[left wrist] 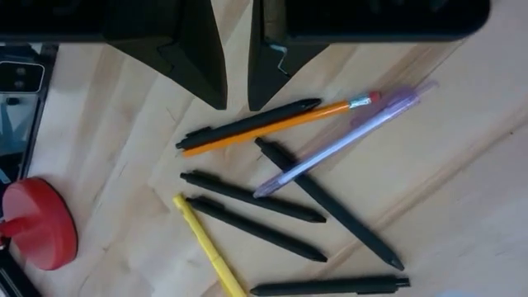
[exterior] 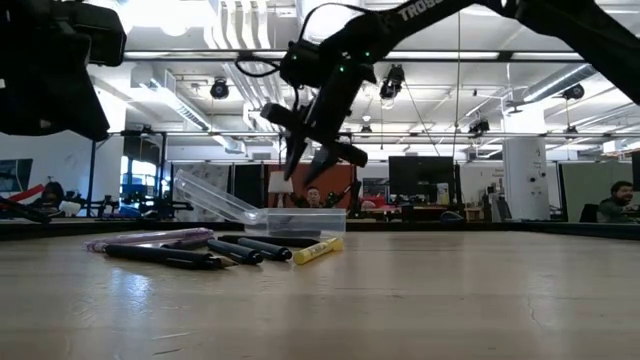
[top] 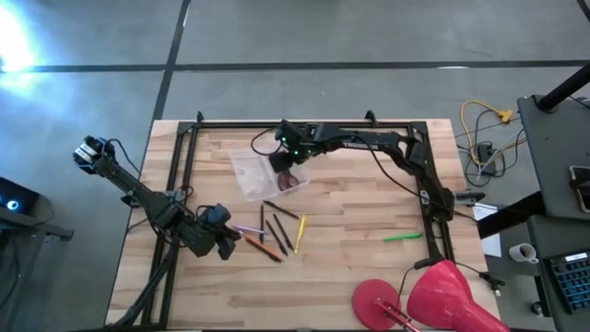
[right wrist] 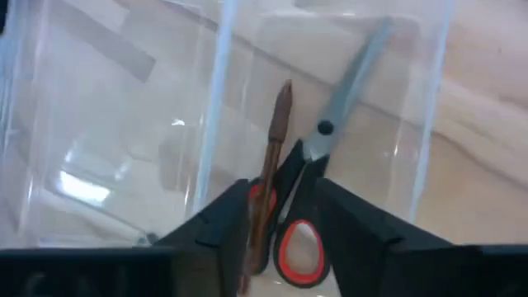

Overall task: Pick & place school supplies into a supply box
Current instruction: Put the violet pen into the transparent supply box

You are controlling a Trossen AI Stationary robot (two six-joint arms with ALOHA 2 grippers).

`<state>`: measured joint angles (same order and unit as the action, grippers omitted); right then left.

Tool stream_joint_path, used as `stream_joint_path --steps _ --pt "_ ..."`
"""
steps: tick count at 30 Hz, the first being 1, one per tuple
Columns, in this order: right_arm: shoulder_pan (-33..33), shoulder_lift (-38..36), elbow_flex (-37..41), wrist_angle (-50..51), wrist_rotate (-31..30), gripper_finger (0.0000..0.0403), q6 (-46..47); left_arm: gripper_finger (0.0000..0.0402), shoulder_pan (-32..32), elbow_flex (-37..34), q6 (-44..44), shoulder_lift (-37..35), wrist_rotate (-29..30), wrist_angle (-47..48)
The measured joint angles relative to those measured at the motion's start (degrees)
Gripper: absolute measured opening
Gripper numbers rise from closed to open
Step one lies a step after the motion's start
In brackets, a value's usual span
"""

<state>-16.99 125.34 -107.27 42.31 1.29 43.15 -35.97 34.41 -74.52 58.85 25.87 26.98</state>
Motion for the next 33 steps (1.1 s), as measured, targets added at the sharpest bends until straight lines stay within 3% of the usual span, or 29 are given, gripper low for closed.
stream_joint_path --steps 7,11,14,22,27,33 --pt "4.51 -1.57 -7.37 7.96 -0.41 0.0208 -10.74 0.0036 0.00 -0.04 1.36 0.37 -0.29 -1.47" --pt "10.26 -2.79 -10.44 13.04 -7.98 0.0218 -20.83 0.0036 0.24 -0.28 9.96 1.63 -0.05 -7.17" --pt "14.82 -3.03 -11.37 18.03 -13.29 0.0219 -22.16 0.0036 1.49 -0.48 18.70 2.66 0.32 -11.85" --pt "24.92 -4.12 -10.57 33.68 -17.45 0.0219 -14.04 0.0028 1.73 1.19 47.37 2.91 3.61 -14.31" --pt "30.80 -4.11 -10.34 39.62 -19.14 0.0219 -6.37 0.0027 1.91 -0.50 52.43 2.93 -1.82 -14.37" --pt "35.61 -4.11 -9.72 44.09 -20.90 0.0219 5.73 0.0027 2.00 -2.73 54.49 4.84 -2.36 -14.34"
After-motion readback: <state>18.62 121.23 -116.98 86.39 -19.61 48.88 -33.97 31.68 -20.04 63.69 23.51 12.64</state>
